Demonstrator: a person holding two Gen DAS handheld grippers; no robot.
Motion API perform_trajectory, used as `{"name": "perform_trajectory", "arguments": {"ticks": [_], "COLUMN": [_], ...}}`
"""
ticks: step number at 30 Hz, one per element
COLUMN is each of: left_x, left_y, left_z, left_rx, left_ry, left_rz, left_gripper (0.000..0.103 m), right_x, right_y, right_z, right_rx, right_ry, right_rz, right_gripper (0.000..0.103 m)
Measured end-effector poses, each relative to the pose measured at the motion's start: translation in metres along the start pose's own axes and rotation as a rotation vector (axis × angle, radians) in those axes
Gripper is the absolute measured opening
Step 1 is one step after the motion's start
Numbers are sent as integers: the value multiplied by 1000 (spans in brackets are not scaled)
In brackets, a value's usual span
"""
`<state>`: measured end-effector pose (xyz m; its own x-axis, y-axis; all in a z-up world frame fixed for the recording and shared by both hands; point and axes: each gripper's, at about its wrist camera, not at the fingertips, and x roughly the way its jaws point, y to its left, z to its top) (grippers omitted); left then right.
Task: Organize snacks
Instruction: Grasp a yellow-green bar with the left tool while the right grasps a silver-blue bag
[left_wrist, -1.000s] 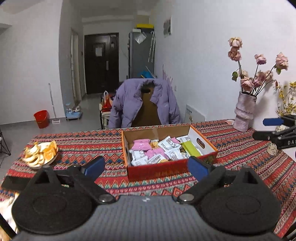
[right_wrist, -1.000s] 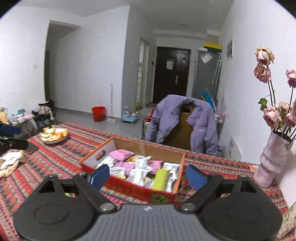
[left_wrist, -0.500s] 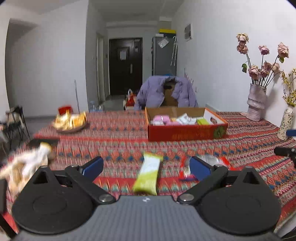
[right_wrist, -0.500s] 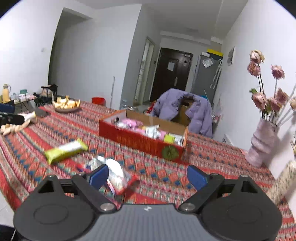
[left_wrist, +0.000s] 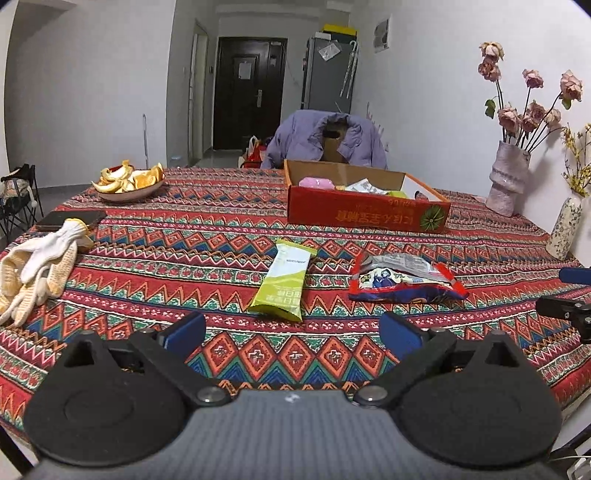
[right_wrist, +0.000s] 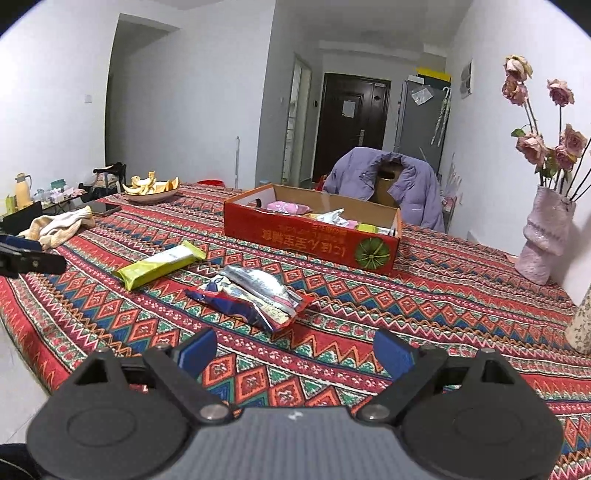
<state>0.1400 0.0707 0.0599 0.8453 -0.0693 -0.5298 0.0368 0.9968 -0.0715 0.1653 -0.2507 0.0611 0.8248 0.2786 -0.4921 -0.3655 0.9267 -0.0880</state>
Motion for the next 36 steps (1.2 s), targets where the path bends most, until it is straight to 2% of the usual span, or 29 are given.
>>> {"name": "perform_trajectory", "arguments": {"ticks": [8, 18, 22, 27, 29, 30, 33, 36], "left_x": [49, 127, 155, 178, 184, 187, 191, 189], "left_y": [2, 2, 5, 8, 10, 11, 15, 12], "left_z": [19, 46, 48, 50, 51, 51, 51, 48], "left_rx": [4, 21, 25, 27, 23, 17, -3, 4], "left_ry": [65, 145, 188, 215, 223, 234, 249, 253], "left_rz": [-11, -39, -45, -56, -54, -54, -62, -77], "left_gripper": [102, 102, 101, 93, 78, 76, 69, 56], "right_x": [36, 121, 158, 199, 213, 218, 232, 240], "right_y": [1, 15, 21, 35, 37, 36, 29, 13], "right_z": [11, 31, 39, 46, 52, 54, 61, 61], "right_rx": [-23, -102, -162, -268, -286, -283, -231, -120], "right_ry": [54, 151, 180, 212, 211, 211, 217, 227], "right_rz": [34, 66, 106, 167, 172, 173, 174, 163], "right_gripper": [92, 92, 92, 92, 92, 92, 92, 91]}}
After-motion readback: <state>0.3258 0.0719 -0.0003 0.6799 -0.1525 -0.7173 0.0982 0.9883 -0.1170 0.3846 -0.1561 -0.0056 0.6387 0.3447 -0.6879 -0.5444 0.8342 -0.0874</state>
